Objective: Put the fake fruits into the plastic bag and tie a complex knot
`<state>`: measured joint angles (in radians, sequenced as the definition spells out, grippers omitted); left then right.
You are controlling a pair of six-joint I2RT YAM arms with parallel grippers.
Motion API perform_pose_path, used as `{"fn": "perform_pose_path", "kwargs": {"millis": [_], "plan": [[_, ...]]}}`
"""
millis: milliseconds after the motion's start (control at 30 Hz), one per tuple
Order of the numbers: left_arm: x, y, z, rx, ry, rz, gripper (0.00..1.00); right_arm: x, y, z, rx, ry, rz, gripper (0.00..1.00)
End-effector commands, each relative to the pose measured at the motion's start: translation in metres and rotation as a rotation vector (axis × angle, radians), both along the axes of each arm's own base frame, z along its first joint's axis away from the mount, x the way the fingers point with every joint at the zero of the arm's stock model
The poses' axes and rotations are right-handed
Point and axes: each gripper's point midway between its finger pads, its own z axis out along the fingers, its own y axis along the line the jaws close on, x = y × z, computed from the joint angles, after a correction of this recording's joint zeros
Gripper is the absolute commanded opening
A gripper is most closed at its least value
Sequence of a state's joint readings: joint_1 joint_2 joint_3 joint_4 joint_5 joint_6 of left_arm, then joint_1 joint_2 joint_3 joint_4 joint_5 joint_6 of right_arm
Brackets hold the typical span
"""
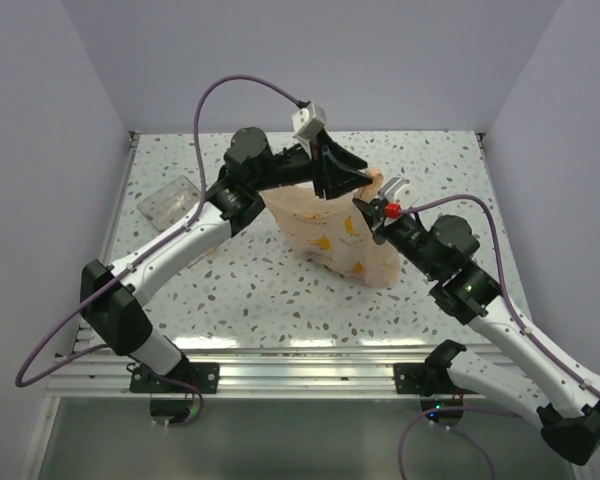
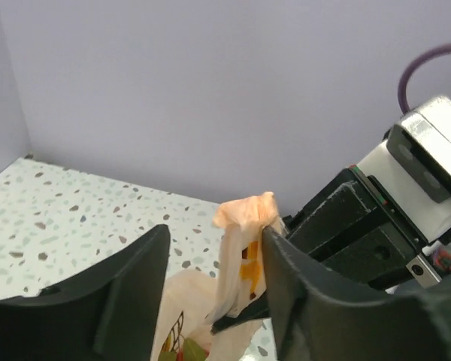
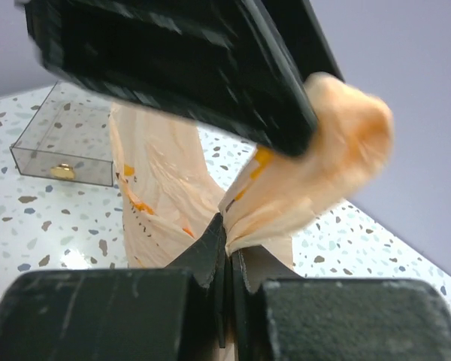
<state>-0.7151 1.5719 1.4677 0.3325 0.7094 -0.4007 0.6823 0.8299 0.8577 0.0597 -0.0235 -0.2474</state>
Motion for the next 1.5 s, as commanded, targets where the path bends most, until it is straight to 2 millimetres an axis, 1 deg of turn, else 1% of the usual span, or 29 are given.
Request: {"fn": "perform_pose_path", "kwargs": {"millis": [0, 33, 100, 133, 200, 233, 300, 333, 400, 433, 500, 533, 567, 600, 633, 700, 733, 767, 833, 867, 900, 967, 1100, 1133, 1200, 1233, 1300, 1333, 1467], "plan": [[0.024, 0.059, 0.058, -0.085, -0.069, 0.193, 0.61, -0.004, -0.002, 0.013, 0.019, -0.040, 0.038, 0.00], [0.032, 0.085, 0.064, -0.079, -0.105, 0.222, 0.63, -0.003, -0.005, 0.010, 0.007, -0.034, 0.039, 0.00], [0.034, 0.108, 0.063, -0.040, -0.139, 0.216, 0.64, -0.005, -0.007, 0.007, -0.010, -0.033, 0.053, 0.00], [0.041, 0.132, 0.061, -0.011, -0.165, 0.224, 0.64, -0.008, -0.009, 0.006, -0.029, -0.037, 0.072, 0.00], [0.038, 0.159, 0.060, 0.026, -0.202, 0.214, 0.65, -0.011, -0.010, 0.005, -0.044, -0.039, 0.088, 0.00], [0.045, 0.181, 0.052, 0.070, -0.254, 0.233, 0.66, -0.014, -0.012, -0.001, -0.071, -0.026, 0.108, 0.00], [0.044, 0.210, 0.032, 0.130, -0.300, 0.235, 0.66, -0.018, -0.015, -0.004, -0.103, -0.035, 0.133, 0.00], [0.041, 0.219, 0.030, 0.152, -0.378, 0.237, 0.66, -0.020, -0.017, -0.008, -0.135, -0.045, 0.144, 0.00], [0.045, 0.232, 0.012, 0.183, -0.409, 0.231, 0.68, -0.018, -0.023, -0.013, -0.169, -0.050, 0.124, 0.00], [0.055, 0.240, 0.003, 0.201, -0.410, 0.241, 0.69, -0.014, -0.029, -0.017, -0.195, -0.048, 0.104, 0.00], [0.061, 0.250, -0.009, 0.230, -0.401, 0.226, 0.70, -0.009, -0.036, -0.020, -0.211, -0.047, 0.085, 0.00], [0.063, 0.252, -0.014, 0.268, -0.531, 0.210, 0.72, -0.007, -0.038, -0.020, -0.223, -0.047, 0.079, 0.00], [0.058, 0.253, -0.032, 0.299, -0.511, 0.182, 0.73, -0.006, -0.038, -0.021, -0.230, -0.047, 0.088, 0.00], [0.058, 0.252, -0.038, 0.326, -0.593, 0.176, 0.77, -0.003, -0.041, -0.022, -0.239, -0.048, 0.085, 0.00], [0.062, 0.252, -0.039, 0.357, -0.721, 0.186, 0.77, -0.001, -0.041, -0.021, -0.251, -0.065, 0.089, 0.00], [0.067, 0.252, -0.040, 0.360, -0.760, 0.187, 0.77, 0.006, -0.039, -0.027, -0.266, -0.056, 0.112, 0.00], [0.077, 0.252, -0.047, 0.366, -0.784, 0.173, 0.77, 0.007, -0.039, -0.025, -0.283, -0.061, 0.124, 0.00], [0.076, 0.252, -0.049, 0.370, -0.767, 0.149, 0.77, 0.010, -0.037, -0.027, -0.288, -0.054, 0.136, 0.00], [0.082, 0.246, -0.056, 0.361, -0.825, 0.097, 0.83, 0.015, -0.033, -0.028, -0.305, -0.038, 0.190, 0.00], [0.082, 0.242, -0.054, 0.357, -0.827, 0.082, 0.91, 0.018, -0.032, -0.028, -0.308, -0.032, 0.197, 0.00], [0.081, 0.233, -0.054, 0.347, -0.861, 0.056, 0.92, 0.023, -0.030, -0.034, -0.315, -0.006, 0.216, 0.00], [0.080, 0.221, -0.058, 0.335, -0.869, 0.020, 0.92, 0.028, -0.028, -0.028, -0.323, -0.018, 0.228, 0.00], [0.061, 0.185, -0.061, 0.289, -0.874, -0.096, 0.93, 0.037, -0.027, -0.025, -0.349, -0.018, 0.250, 0.00], [0.062, 0.179, -0.064, 0.287, -0.929, -0.117, 0.93, 0.040, -0.027, -0.024, -0.360, -0.019, 0.257, 0.00], [0.043, 0.166, -0.073, 0.315, -0.900, -0.186, 0.93, 0.043, -0.027, -0.021, -0.366, -0.028, 0.254, 0.00], [0.044, 0.160, -0.082, 0.330, -0.995, -0.214, 0.93, 0.045, -0.027, -0.018, -0.377, -0.045, 0.253, 0.00], [0.026, 0.150, -0.092, 0.352, -0.964, -0.289, 0.92, 0.053, -0.028, -0.019, -0.385, -0.044, 0.242, 0.00], [0.025, 0.146, -0.099, 0.353, -0.983, -0.317, 0.92, 0.056, -0.028, -0.014, -0.382, -0.055, 0.233, 0.00], [0.000, 0.128, -0.106, 0.344, -0.988, -0.413, 0.84, 0.067, -0.028, -0.012, -0.374, -0.057, 0.226, 0.00]]}}
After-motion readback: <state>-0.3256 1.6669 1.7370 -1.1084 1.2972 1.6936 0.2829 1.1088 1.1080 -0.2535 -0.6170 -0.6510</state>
